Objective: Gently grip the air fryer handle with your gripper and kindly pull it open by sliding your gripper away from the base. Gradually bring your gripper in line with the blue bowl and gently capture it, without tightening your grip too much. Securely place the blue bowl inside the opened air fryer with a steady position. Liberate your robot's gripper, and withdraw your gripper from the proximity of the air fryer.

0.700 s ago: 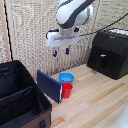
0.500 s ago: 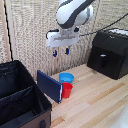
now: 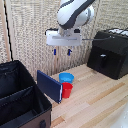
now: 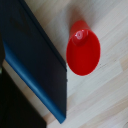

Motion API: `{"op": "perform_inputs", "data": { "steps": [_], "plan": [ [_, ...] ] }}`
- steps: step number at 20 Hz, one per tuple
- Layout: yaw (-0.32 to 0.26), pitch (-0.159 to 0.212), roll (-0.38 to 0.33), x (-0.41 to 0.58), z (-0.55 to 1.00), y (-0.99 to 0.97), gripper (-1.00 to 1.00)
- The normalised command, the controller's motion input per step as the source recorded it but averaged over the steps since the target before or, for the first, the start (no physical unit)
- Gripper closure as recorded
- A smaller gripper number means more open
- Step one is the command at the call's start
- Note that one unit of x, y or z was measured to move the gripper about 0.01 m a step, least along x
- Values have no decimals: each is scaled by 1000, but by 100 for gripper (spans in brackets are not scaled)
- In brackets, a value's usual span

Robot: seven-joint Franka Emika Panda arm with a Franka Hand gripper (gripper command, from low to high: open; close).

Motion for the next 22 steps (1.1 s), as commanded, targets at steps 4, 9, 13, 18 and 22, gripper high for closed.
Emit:
{"op": "perform_inputs", "data": {
  "steps": [4,9,13,18,22],
  "plan": [
    [-317,-11,-91,0,-44,0,-100],
    [-256,0,-167,0,-54,0,-100],
    [-203,-1,-249,0,-83,0,-100],
    [-125,-13,-341,0,-113,2,-100],
    [-65,-21,-375,0,-130,0,-100]
  ]
}}
